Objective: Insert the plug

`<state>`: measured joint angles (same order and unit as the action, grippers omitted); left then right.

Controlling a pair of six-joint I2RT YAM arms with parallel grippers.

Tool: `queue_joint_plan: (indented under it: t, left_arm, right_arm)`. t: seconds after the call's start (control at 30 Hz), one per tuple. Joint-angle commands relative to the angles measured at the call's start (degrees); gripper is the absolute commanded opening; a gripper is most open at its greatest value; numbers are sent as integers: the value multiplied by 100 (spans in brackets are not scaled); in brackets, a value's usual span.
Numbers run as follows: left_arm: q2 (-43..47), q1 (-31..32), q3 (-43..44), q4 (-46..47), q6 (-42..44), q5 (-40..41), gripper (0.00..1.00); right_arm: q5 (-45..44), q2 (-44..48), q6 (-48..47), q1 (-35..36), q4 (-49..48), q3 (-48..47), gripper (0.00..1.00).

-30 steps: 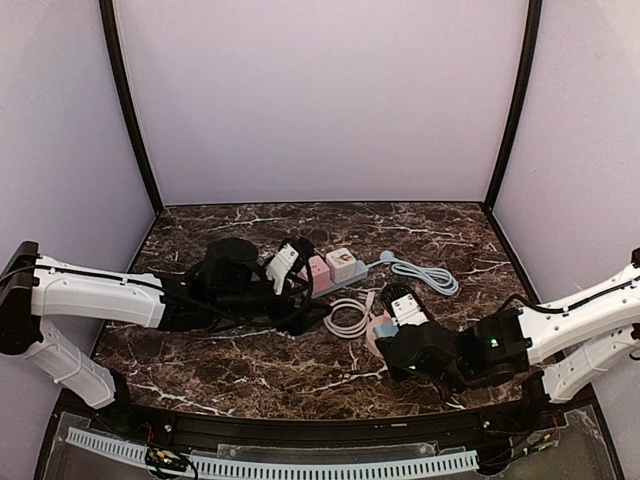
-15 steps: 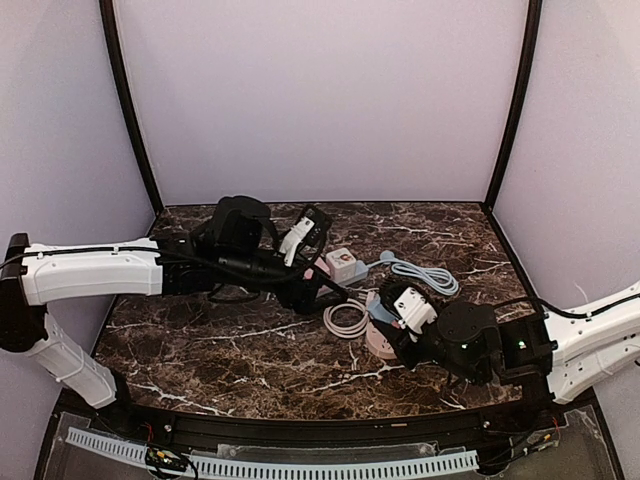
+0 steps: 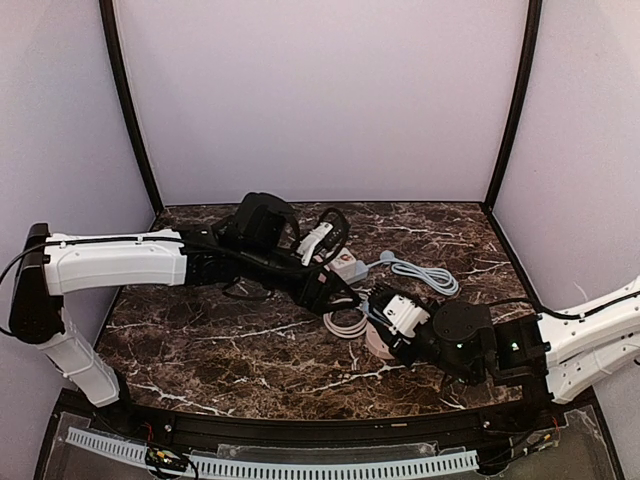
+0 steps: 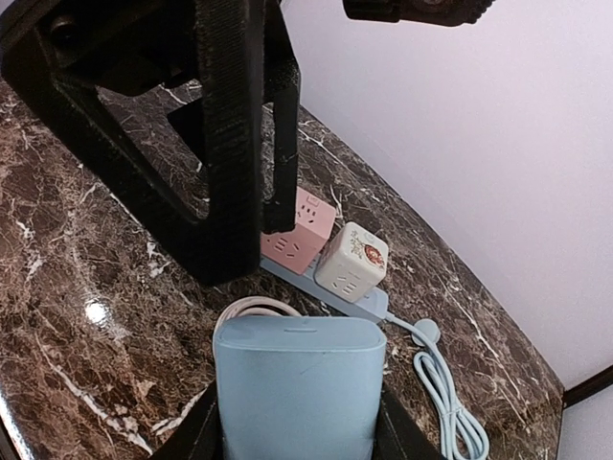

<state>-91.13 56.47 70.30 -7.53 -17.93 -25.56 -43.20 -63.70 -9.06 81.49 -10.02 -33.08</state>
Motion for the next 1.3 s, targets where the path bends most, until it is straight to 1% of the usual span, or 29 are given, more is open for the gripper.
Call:
queue_joint_plan:
  t: [0.0,0.33,0.7,0.8,1.07,1.27]
  left_arm:
    - [-134,-12,193,-75,-53,-341,77]
    - [-622,12,485,-42,-92,-618,72]
    - [-685,45,515,71,-114,-794,71]
    - [-752,48,550,113,-133,-854,67]
    - [-954,51,670,237,-252,-1010,52]
    - [-1073,88,761,270,-297,-1078,46]
  right_arm:
    - [-53,-97,-157,-94,-345,-20,0]
    - [84,-196,-228,-112,-461,-38,0]
    - [84,-441,-175,-234,-486,-72,0]
    - [152,-428,-207,-232,-553,-64,0]
    - [265,-485,-256,-235,-624,-72,0]
    - [298,-489,-265,-235,-637,-65,0]
